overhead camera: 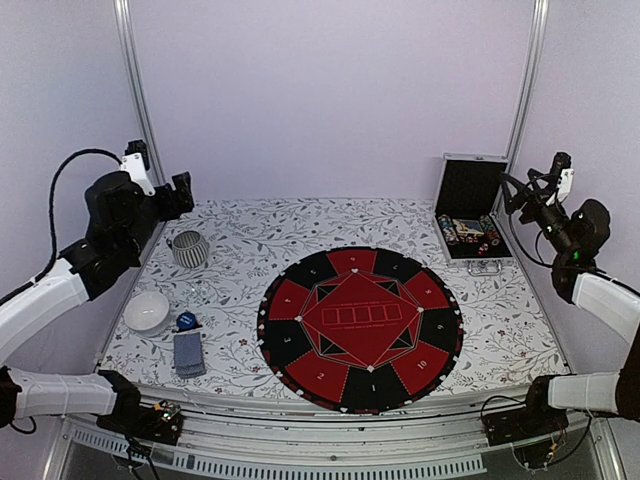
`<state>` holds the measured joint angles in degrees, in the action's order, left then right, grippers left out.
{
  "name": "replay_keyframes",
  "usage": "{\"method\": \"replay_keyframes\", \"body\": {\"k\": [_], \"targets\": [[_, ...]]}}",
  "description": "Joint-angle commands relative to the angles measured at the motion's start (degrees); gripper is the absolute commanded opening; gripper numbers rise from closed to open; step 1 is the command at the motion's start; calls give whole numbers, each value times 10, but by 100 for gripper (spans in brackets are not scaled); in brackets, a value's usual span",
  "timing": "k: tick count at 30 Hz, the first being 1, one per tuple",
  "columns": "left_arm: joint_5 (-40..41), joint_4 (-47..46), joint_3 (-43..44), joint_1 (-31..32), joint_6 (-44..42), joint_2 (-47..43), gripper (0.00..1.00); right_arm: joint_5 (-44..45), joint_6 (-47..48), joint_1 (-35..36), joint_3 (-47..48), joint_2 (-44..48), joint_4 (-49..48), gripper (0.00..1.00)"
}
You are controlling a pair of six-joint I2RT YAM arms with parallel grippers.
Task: Distribute texas hold em gaming equipment
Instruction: Pick up the dealer button from the center of the board.
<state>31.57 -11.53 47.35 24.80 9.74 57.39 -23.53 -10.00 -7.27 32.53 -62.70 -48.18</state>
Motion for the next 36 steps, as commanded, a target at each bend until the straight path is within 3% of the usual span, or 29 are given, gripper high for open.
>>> {"method": "replay_keyframes", "body": {"k": [1, 7, 13, 26, 36], "targets": [[-44, 286, 28, 74, 136, -4, 95, -144, -76, 0, 60, -7, 90, 99], [-74, 461, 65, 152, 281, 52, 96, -194, -91, 32, 129, -48, 172, 99], [-142, 554, 71, 169, 350, 99, 98, -189, -33, 97, 181, -65, 258, 99], [-211, 618, 25, 170, 412, 115, 98, -158, 19, 144, 189, -68, 330, 99], [-156, 677, -2, 169, 541, 115, 98, -160, 25, 152, 189, -82, 336, 99]]}}
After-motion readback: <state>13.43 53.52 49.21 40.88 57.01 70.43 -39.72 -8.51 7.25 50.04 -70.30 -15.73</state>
